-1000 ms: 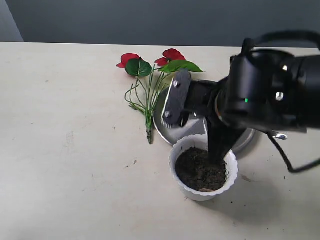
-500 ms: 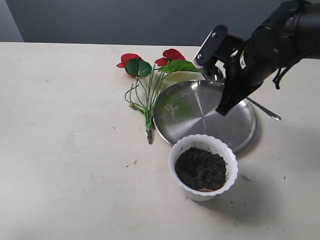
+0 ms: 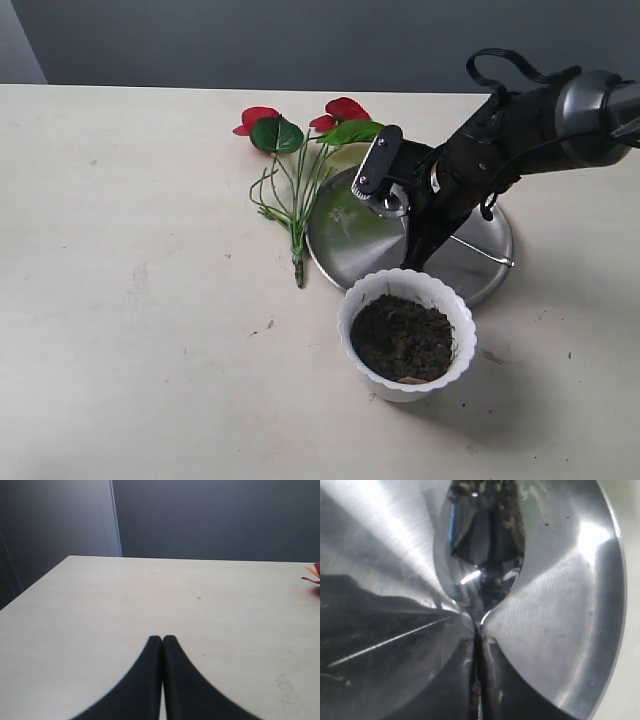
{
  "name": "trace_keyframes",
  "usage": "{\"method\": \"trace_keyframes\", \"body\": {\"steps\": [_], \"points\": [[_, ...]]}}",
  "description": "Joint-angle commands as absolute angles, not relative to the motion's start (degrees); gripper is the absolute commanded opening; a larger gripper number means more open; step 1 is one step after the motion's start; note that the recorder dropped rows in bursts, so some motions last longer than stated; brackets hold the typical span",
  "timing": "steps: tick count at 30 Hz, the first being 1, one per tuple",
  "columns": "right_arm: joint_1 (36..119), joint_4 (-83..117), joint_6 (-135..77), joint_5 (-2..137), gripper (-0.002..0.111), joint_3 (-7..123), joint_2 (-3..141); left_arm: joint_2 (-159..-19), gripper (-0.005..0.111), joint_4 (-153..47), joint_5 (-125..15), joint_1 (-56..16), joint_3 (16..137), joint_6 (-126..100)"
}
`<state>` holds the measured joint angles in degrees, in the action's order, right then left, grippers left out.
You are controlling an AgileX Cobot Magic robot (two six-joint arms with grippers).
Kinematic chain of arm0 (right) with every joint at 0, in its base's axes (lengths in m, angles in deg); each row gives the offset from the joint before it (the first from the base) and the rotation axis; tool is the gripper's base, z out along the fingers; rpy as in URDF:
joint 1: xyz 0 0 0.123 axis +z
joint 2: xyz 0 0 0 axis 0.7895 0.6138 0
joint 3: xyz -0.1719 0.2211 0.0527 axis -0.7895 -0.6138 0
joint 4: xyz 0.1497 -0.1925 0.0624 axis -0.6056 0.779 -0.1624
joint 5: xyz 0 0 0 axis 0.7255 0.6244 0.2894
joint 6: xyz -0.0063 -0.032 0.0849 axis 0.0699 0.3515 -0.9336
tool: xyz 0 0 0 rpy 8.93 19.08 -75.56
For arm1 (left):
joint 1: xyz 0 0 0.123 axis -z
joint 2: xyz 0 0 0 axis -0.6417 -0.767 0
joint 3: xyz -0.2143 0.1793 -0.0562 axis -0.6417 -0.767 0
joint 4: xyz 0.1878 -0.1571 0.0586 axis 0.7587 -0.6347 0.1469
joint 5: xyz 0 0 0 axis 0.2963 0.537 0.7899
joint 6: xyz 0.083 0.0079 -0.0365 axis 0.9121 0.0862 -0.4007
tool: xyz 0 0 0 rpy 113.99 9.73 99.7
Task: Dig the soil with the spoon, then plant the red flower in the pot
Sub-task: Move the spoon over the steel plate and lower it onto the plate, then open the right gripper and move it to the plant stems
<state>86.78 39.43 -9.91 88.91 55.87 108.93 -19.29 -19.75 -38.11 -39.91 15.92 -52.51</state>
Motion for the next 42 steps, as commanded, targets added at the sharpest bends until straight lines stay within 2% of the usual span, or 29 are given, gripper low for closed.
{"method": "trace_keyframes", "body": {"steps": [1, 4, 8, 16, 21, 23, 26, 28, 32, 38, 42], "points": [[86.4, 39.5, -9.8, 86.7, 0.015, 56.1, 109.3, -19.2, 0.000, -19.7, -38.4, -40.0, 15.7, -52.7], [86.4, 39.5, -10.2, 86.6, 0.023, 56.1, 109.3, -19.2, 0.000, -19.7, -38.4, -40.0, 15.7, -52.7], [86.4, 36.4, -15.9, 87.1, 0.023, 59.1, 107.9, -19.2, 0.000, -19.7, -38.4, -40.0, 15.7, -52.7], [86.5, 2.4, -16.1, 92.9, 0.023, 69.2, 104.9, -19.2, 0.000, -19.7, -38.4, -40.0, 15.7, -52.7], [87.6, -2.4, -14.9, 93.4, 0.024, 70.3, 105.5, -19.2, 0.000, -19.7, -38.4, -40.0, 15.7, -52.7], [88.3, -2.8, -14.6, 94.3, 0.029, 70.3, 106.0, -19.2, 0.000, -19.7, -38.4, -40.0, 15.7, -52.7], [89.6, -4.5, -14.6, 95.4, 0.049, 70.3, 106.9, -19.2, 0.000, -19.7, -38.4, -40.0, 15.7, -52.7], [90.2, -7.4, -14.6, 94.6, 0.053, 70.3, 107.4, -19.2, 0.000, -19.7, -38.4, -40.0, 15.7, -52.7], [92.5, -13.3, -14.6, 90.2, 0.053, 70.3, 108.3, -19.2, 0.000, -19.7, -38.4, -40.0, 15.7, -52.7], [95.1, -11.8, -14.6, 79.3, 0.053, 70.3, 110.3, -19.2, 0.000, -19.7, -38.4, -40.0, 15.7, -52.7], [94.9, -11.9, -14.7, 78.8, 0.053, 73.0, 114.1, -19.2, 0.000, -19.7, -38.4, -40.0, 15.7, -52.7]]}}
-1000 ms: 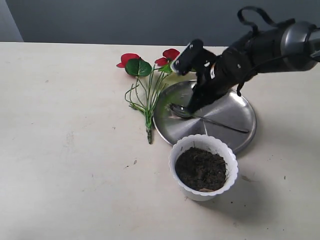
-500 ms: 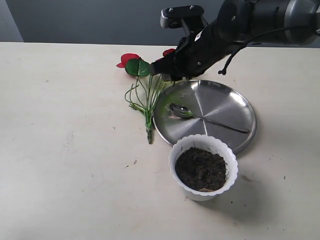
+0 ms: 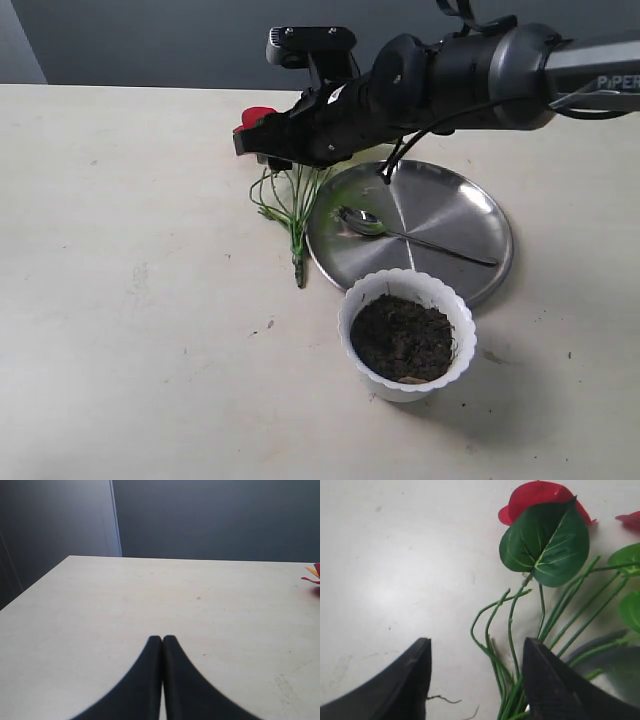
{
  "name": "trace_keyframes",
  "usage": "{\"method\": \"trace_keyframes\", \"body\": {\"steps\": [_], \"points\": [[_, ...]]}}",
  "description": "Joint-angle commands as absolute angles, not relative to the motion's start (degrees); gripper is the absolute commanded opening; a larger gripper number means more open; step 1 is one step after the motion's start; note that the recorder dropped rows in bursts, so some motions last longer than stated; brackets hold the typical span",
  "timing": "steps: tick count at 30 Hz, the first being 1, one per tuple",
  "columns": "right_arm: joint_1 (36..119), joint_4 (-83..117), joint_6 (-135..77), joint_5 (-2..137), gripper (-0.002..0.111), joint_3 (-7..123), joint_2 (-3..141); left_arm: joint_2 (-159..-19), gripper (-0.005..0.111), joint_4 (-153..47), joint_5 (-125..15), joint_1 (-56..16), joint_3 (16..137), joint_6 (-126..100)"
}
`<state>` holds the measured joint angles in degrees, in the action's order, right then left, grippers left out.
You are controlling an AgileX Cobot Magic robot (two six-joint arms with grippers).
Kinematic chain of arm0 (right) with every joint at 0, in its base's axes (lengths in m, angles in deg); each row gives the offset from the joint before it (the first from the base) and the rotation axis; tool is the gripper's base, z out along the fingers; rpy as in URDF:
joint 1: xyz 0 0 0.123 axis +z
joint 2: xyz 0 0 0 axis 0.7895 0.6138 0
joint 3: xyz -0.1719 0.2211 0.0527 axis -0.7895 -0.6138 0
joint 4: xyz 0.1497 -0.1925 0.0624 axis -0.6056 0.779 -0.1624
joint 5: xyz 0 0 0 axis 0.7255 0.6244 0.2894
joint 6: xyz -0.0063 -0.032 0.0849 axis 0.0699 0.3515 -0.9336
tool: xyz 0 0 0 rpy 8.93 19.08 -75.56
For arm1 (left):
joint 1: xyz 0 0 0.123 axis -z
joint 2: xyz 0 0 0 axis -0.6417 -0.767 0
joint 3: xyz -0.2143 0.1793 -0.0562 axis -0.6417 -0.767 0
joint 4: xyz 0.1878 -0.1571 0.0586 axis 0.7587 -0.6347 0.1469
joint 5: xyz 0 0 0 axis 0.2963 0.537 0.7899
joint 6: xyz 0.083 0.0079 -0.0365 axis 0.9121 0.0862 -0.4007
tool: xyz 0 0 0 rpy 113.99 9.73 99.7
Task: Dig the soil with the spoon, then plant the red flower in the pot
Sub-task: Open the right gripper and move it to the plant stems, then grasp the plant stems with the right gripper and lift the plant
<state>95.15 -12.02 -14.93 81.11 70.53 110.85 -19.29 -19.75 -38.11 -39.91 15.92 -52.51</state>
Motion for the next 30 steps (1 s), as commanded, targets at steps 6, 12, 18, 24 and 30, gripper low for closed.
{"method": "trace_keyframes", "body": {"steps": [6, 12, 18, 24, 30], "points": [[94.8, -11.9, -15.2, 79.6, 0.053, 81.1, 120.1, -19.2, 0.000, -19.7, -38.4, -40.0, 15.7, -52.7], [94.6, -2.4, -21.1, 86.7, 0.053, 88.2, 121.7, -19.2, 0.000, -19.7, -38.4, -40.0, 15.7, -52.7], [94.4, 27.0, -47.0, 98.9, 0.053, 92.8, 121.7, -19.2, 0.000, -19.7, -38.4, -40.0, 15.7, -52.7], [94.6, 28.5, -48.3, 101.1, 0.053, 93.6, 121.7, -19.2, 0.000, -19.7, -38.4, -40.0, 15.7, -52.7], [94.6, 28.4, -48.8, 100.7, 0.053, 93.6, 123.7, -19.2, 0.000, -19.7, -38.4, -40.0, 15.7, -52.7]]}}
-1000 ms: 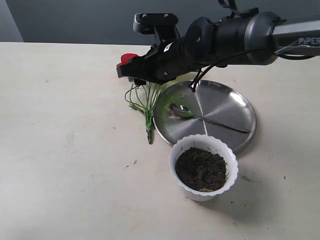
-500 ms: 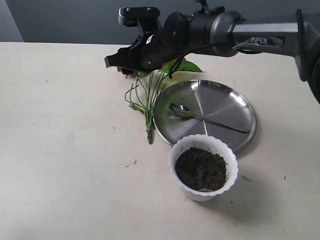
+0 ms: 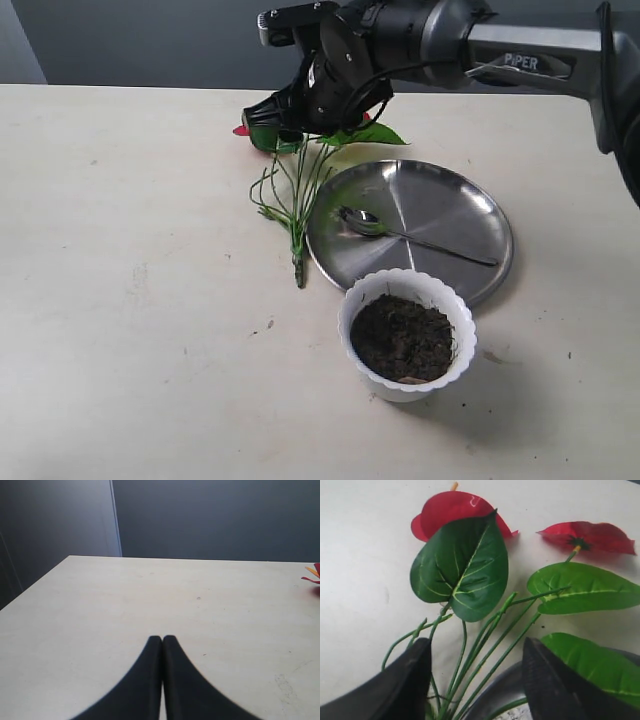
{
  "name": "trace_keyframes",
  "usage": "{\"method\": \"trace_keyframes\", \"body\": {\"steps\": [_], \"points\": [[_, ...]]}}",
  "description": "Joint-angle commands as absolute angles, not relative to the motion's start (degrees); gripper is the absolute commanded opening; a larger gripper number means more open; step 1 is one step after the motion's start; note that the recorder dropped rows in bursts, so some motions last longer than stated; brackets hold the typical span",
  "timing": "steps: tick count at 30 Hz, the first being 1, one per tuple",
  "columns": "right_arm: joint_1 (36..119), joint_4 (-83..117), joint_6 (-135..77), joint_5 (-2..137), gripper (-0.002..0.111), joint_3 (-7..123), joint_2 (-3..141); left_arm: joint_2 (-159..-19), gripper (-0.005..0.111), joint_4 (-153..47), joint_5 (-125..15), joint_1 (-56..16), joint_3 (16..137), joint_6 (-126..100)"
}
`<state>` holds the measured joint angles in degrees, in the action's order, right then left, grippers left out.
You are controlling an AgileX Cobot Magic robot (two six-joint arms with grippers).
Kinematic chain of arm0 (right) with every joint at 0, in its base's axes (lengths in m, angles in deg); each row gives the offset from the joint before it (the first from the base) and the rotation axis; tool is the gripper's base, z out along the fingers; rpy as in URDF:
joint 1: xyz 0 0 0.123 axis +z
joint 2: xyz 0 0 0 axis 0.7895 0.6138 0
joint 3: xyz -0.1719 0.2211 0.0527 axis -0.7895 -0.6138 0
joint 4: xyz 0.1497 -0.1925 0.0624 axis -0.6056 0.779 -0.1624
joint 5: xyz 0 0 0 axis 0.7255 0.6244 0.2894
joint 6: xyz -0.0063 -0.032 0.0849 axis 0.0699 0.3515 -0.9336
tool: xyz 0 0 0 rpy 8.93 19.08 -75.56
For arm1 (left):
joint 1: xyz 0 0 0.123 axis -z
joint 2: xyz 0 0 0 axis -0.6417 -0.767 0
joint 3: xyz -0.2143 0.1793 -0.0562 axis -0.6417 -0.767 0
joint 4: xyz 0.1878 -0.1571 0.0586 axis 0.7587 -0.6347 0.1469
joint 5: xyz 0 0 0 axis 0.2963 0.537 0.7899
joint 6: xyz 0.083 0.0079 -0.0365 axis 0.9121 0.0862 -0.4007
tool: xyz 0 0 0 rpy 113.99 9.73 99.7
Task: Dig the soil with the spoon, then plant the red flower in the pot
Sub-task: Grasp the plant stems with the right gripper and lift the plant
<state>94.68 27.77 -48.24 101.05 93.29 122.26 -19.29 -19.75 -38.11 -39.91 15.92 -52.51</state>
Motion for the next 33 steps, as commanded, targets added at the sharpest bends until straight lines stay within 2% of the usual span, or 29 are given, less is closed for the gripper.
{"method": "trace_keyframes", "body": {"steps": [1, 23, 25, 31, 33], "points": [[94.6, 28.4, -48.8, 100.2, 0.053, 93.6, 124.1, -19.2, 0.000, -19.7, -38.4, -40.0, 15.7, -52.7], [94.5, 26.0, -50.9, 93.5, 0.052, 93.8, 130.4, -19.2, 0.000, -19.7, -38.4, -40.0, 15.7, -52.7], [94.5, 25.6, -50.9, 92.4, 0.045, 93.8, 130.5, -19.2, 0.000, -19.7, -38.4, -40.0, 15.7, -52.7], [94.6, 25.5, -50.9, 89.9, 0.002, 93.8, 130.4, -19.2, 0.000, -19.7, -38.4, -40.0, 15.7, -52.7], [94.6, 25.1, -50.9, 89.9, 0.000, 93.8, 130.0, -19.2, 0.000, -19.7, -38.4, -40.0, 15.7, -52.7]]}}
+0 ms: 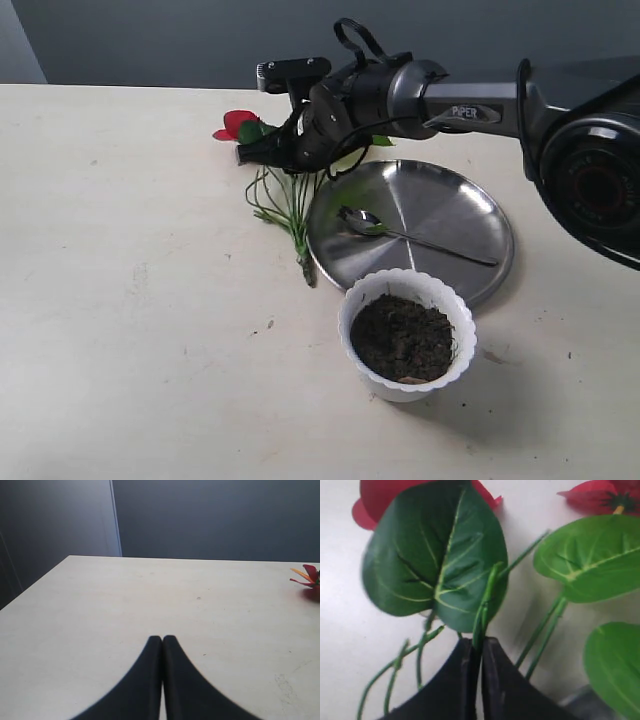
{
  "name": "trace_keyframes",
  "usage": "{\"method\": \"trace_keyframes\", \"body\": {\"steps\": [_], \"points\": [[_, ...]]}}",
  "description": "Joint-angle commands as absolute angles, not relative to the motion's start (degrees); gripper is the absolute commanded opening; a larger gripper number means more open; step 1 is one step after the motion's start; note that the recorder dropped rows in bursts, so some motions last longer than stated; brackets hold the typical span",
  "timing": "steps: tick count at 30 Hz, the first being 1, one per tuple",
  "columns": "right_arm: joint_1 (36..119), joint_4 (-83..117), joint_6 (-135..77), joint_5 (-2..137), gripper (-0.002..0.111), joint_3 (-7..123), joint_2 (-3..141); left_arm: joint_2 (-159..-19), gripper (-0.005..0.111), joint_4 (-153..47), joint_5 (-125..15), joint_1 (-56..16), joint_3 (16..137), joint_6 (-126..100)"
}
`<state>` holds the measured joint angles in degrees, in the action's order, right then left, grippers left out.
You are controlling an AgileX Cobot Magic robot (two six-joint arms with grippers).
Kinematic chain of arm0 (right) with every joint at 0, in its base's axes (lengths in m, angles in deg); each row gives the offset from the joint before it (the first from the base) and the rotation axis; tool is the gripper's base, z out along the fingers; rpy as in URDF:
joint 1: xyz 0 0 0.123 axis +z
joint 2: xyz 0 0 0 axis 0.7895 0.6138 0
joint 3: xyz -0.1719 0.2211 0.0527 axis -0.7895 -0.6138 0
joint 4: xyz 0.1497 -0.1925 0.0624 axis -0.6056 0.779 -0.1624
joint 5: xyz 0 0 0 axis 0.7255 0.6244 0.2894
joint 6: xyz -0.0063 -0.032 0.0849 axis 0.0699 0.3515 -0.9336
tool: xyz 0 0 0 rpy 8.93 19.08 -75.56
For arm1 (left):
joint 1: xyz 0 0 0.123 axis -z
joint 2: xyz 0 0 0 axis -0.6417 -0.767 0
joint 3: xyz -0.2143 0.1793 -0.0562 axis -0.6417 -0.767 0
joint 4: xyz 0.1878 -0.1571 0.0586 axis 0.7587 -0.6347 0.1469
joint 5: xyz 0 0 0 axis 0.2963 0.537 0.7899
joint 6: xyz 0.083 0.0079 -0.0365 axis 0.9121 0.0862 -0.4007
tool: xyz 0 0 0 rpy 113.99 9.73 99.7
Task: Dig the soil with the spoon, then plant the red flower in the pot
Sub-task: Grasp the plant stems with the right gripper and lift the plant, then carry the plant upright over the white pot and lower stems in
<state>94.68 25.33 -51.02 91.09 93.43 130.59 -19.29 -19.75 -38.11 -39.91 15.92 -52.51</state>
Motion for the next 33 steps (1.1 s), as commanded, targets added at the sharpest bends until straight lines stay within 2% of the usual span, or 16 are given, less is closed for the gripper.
{"method": "trace_keyframes", "body": {"steps": [1, 10, 22, 26, 31, 33], "points": [[94.6, 25.1, -50.9, 90.0, 0.000, 93.8, 129.9, -19.2, 0.000, -19.7, -38.4, -40.0, 15.7, -52.7], [94.9, 17.5, -49.7, 88.2, -0.001, 93.8, 127.6, -19.2, 0.000, -19.7, -38.4, -40.0, 15.7, -52.7], [100.4, 19.6, -46.2, 79.0, -0.001, 91.9, 117.9, -19.2, 0.000, -19.7, -38.4, -40.0, 15.7, -52.7], [99.6, 23.0, -46.0, 67.0, -0.001, 77.5, 105.2, -19.2, 0.000, -19.7, -38.4, -40.0, 15.7, -52.7], [99.5, 22.8, -40.6, 46.5, -0.001, 47.6, 79.8, -19.2, 0.000, -19.7, -38.4, -40.0, 15.7, -52.7], [99.5, 22.8, -37.3, 45.1, -0.001, 41.1, 71.0, -19.2, 0.000, -19.7, -38.4, -40.0, 15.7, -52.7]]}}
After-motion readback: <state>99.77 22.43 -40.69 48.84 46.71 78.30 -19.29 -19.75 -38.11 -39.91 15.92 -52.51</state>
